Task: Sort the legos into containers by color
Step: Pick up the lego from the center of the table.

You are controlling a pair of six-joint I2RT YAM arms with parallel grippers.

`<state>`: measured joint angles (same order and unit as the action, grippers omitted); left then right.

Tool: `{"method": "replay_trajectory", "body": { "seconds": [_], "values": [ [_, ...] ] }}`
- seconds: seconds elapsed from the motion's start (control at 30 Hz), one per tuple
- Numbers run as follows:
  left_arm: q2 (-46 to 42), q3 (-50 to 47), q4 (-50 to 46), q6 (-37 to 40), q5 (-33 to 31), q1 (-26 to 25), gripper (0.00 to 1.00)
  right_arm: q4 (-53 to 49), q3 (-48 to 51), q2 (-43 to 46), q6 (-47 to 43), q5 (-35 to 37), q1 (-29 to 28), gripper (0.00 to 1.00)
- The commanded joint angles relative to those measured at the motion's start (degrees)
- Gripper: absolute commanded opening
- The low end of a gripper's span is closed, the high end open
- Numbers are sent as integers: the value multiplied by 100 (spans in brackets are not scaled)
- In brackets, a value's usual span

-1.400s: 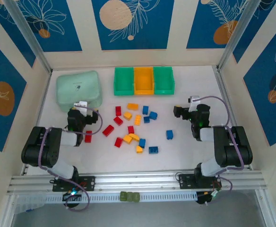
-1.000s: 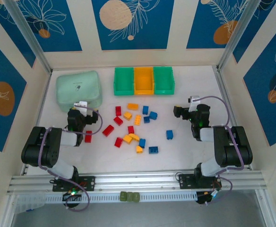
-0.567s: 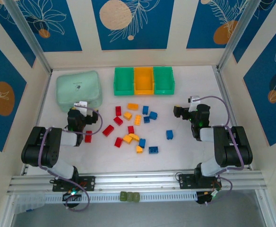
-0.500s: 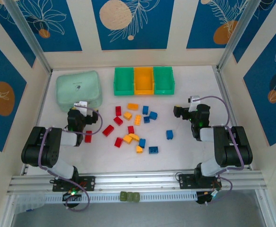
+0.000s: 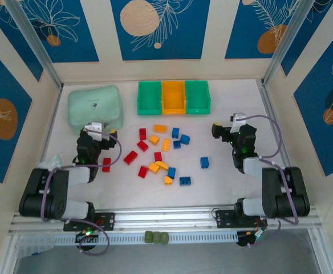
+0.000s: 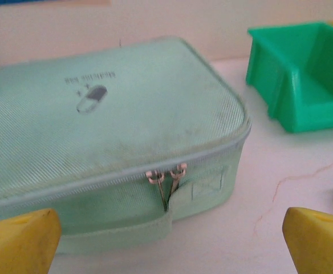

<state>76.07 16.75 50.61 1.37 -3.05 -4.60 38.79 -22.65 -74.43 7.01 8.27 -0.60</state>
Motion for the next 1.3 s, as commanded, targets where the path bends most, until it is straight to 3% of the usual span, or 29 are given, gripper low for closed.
{"method": "replay_trajectory", "body": {
  "seconds": [0.0, 0.13, 0.23, 0.3, 0.4, 0.57, 0.67, 0.93, 1.27],
  "values": [
    [-619, 51, -877, -268, -30, 73, 99, -851, -95, 634, 494, 131, 152, 99],
    [-1156, 93, -1259, -591, 141, 73, 99, -1548, -262, 1200, 1213, 107, 380, 99],
    [-1521, 379, -1850, -1338, 110, 73, 99, -2904, -659, 1584, 2804, 463, 594, 99],
    [-1684, 670, -2581, -1706, 82, 73, 99, -3529, -742, 1716, 3330, 461, 720, 99],
    [-1699, 725, -2870, -2227, -42, 82, 99, -3408, -575, 1778, 3431, -291, 992, 99],
    [-1744, 1344, -4280, -2532, 705, 66, 99, -4187, -830, 1783, 3252, -636, 939, 99],
    [-1859, 1571, -4909, -2650, 1030, -56, 99, -4576, -1024, 1770, 3096, -721, 710, 99],
    [-1803, 2392, -6876, -2737, 981, -775, 99, -5759, -1885, 1389, 2510, -792, -429, 99],
    [-163, 3582, -7643, -2628, 305, -2054, 99, -6454, -2784, 448, 2551, -742, -2083, 99]
  ]
}}
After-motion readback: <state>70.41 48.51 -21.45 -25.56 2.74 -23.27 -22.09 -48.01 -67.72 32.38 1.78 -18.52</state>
